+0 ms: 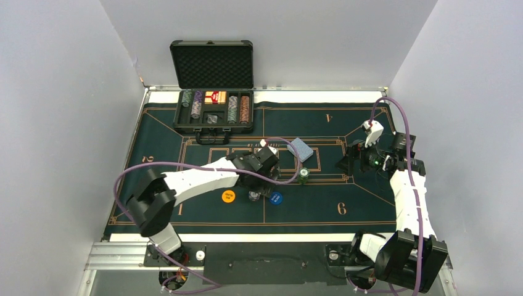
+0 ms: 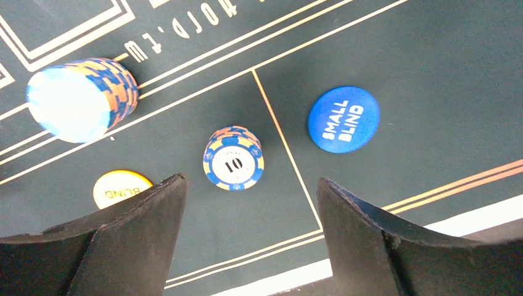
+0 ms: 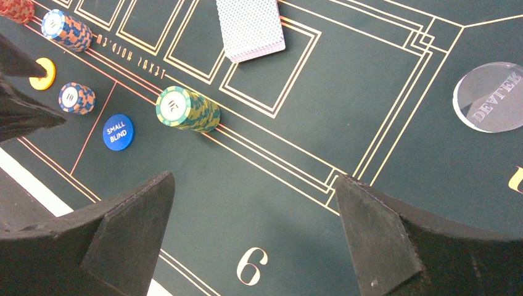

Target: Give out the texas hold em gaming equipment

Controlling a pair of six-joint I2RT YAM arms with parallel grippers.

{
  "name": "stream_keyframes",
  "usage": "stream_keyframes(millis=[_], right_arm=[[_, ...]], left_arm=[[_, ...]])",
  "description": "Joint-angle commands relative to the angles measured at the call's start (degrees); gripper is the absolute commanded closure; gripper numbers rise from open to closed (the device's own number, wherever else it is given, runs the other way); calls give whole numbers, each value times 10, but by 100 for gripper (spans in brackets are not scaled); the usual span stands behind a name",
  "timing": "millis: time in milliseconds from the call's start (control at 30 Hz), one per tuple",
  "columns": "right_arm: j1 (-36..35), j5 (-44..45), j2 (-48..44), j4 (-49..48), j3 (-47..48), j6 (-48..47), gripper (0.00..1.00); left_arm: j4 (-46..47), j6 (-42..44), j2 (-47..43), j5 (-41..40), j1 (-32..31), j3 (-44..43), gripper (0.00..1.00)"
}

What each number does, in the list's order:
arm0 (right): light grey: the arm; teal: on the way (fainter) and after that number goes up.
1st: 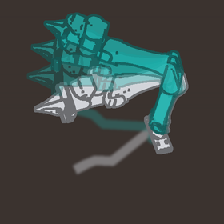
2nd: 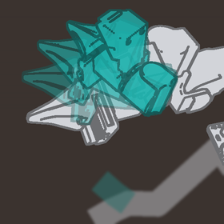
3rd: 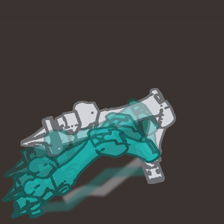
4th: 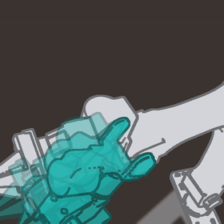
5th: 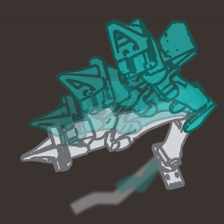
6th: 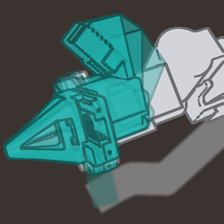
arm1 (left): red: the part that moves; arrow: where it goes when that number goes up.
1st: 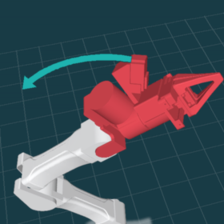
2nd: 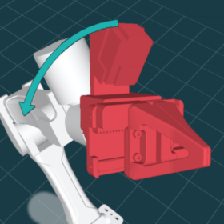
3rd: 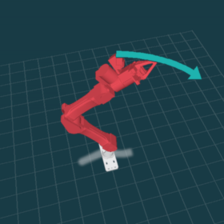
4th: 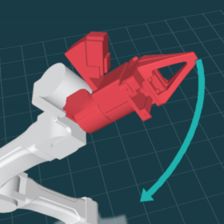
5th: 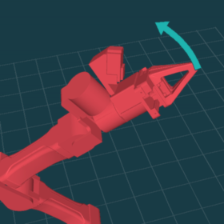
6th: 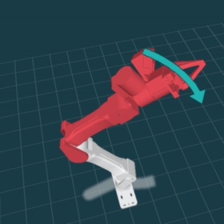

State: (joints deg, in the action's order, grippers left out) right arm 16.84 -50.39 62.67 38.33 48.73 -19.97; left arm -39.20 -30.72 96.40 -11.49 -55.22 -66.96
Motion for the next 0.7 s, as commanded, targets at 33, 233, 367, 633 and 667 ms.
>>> stream_keyframes(millis=[33,233,367,633,667], right_arm=[[-1,-11,-1,-5,22,-12,0],[-1,-12,-1,-5,21,-13,0],[-1,-12,-1,-4,21,-13,0],[-1,-11,1,-4,21,-15,0],[-1,-10,1,-4,21,-15,0]], left_arm=[[22,2,-86,5,3,-25,25],[54,11,-133,4,70,4,32],[45,37,-121,3,128,8,31],[21,87,-30,29,162,-29,24],[20,89,-24,31,165,-31,24]])
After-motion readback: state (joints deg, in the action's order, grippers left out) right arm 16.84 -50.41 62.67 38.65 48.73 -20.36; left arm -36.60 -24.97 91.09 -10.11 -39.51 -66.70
